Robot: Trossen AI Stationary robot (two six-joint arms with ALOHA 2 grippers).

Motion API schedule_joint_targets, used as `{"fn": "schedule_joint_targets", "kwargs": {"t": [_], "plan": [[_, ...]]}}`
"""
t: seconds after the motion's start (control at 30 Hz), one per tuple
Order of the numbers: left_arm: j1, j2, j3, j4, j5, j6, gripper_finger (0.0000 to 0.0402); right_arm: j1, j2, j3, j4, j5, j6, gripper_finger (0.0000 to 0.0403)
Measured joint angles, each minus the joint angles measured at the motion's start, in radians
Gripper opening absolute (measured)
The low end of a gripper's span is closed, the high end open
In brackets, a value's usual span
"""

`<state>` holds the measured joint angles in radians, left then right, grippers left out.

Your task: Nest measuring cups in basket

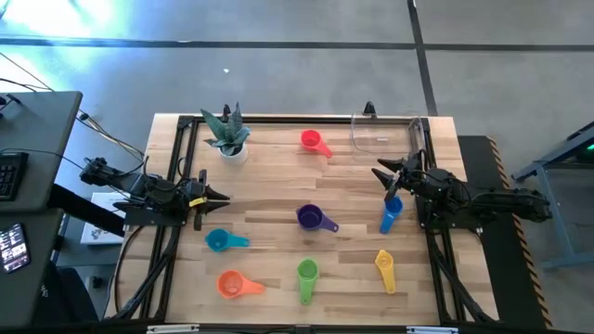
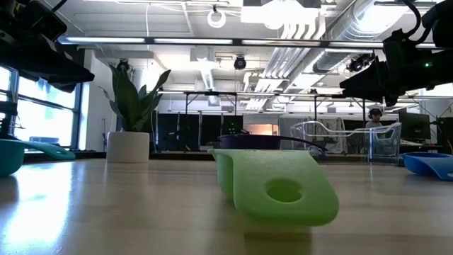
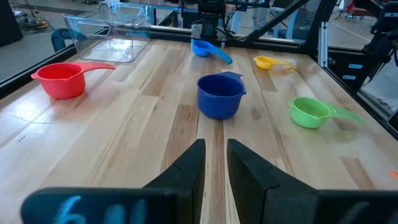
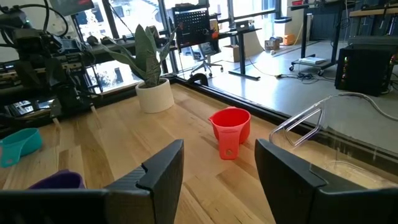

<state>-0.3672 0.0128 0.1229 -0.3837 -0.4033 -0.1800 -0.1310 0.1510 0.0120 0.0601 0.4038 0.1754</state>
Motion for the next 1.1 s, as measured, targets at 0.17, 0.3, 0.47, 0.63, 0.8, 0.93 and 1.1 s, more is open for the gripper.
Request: {"fn": "schedule_joint_targets", "kwargs": {"t": [0.17,0.3,0.47,0.63,0.8,0.93,1.1], "plan": [[0.000,0.000,0.000,0.000,0.000,0.000,0.0058,0.000,0.000,0.000,0.000,0.000,0.000,0.0190],[0.000,0.000,0.000,0.000,-0.007,0.007,0.0058,0.000,0.000,0.000,0.000,0.005,0.000,0.0190],[0.000,0.000,0.000,0.000,-0.002,0.022,0.0058,0.000,0.000,0.000,0.000,0.004,0.000,0.0190],[0.000,0.000,0.000,0.037,-0.003,-0.010,0.0058,0.000,0.000,0.000,0.000,0.004,0.000,0.0190],[0.000,0.000,0.000,0.144,-0.001,-0.131,0.0058,0.000,0.000,0.000,0.000,0.008,0.000,0.0190],[0.000,0.000,0.001,0.248,0.003,-0.180,0.0058,0.000,0.000,0.000,0.000,0.008,0.000,0.0190],[0.000,0.027,0.068,0.271,-0.013,-0.229,0.0058,0.000,0.000,0.000,0.000,0.008,0.000,0.0190]]}}
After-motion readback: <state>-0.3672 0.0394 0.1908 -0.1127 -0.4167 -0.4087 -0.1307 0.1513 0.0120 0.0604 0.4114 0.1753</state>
